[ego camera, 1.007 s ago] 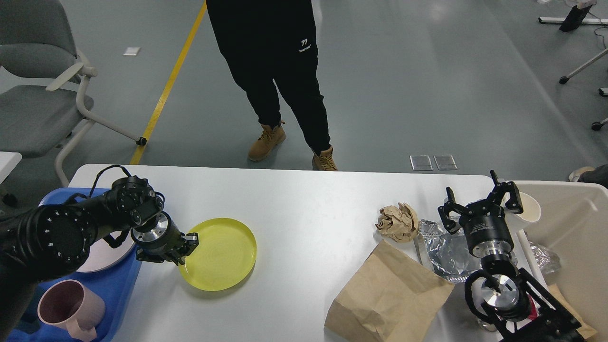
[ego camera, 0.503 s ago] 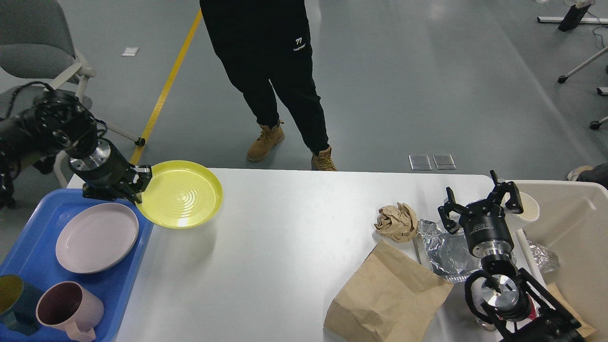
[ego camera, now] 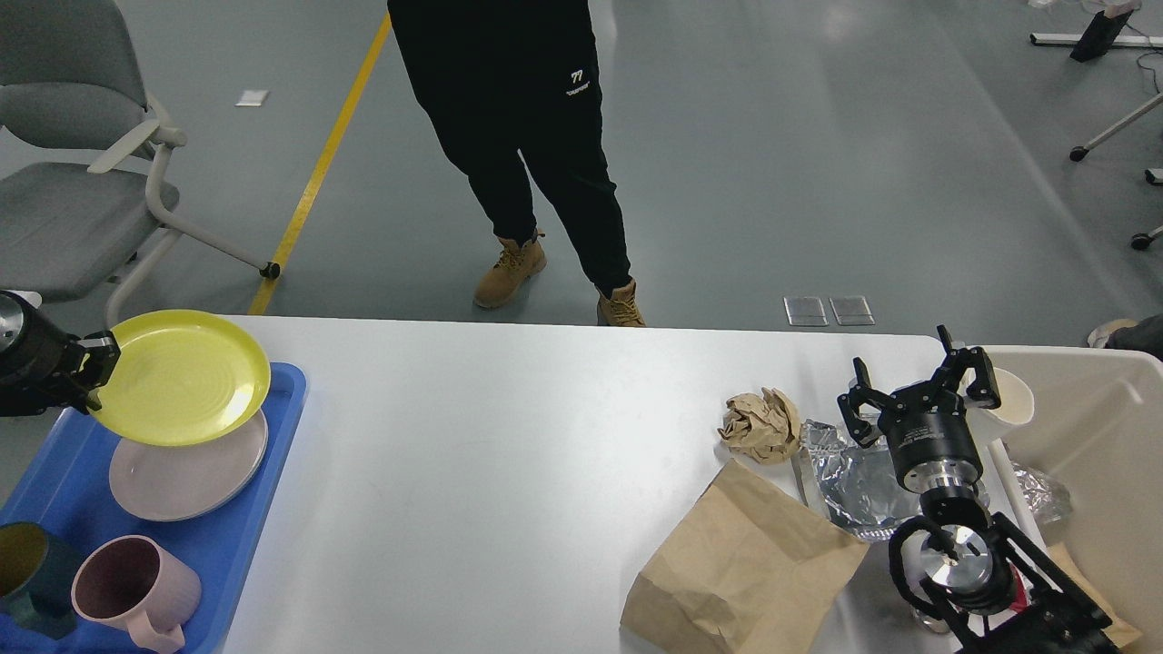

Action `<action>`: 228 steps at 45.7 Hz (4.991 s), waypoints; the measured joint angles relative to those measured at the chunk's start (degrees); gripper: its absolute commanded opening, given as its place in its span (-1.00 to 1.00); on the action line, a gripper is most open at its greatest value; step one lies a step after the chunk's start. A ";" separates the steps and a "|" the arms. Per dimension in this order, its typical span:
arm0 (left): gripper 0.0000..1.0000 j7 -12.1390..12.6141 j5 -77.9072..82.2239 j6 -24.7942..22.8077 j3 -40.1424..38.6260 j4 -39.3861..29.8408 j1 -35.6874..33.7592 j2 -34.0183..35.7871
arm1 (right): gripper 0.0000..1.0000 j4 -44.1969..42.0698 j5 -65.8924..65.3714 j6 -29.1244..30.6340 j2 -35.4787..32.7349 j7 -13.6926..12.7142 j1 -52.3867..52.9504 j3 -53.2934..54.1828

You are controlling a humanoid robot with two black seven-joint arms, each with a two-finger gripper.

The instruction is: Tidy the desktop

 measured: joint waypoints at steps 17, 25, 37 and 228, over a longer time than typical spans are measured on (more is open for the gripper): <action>-1.00 0.00 -0.02 1.29 -0.65 5.77 6.63 -3.59 | 1.00 0.00 0.00 0.00 0.00 0.00 0.00 0.00; -0.81 0.01 -0.02 1.24 -0.65 5.80 7.36 -3.91 | 1.00 0.00 0.00 0.00 0.00 0.00 0.00 0.00; 0.23 0.01 -0.03 2.32 -0.69 5.74 7.89 -3.89 | 1.00 0.00 0.01 0.00 0.00 0.00 0.00 0.00; 0.93 -34.18 -4.42 8.90 -119.03 4.82 35.00 -23.62 | 1.00 0.00 0.00 -0.01 0.00 0.01 0.00 0.00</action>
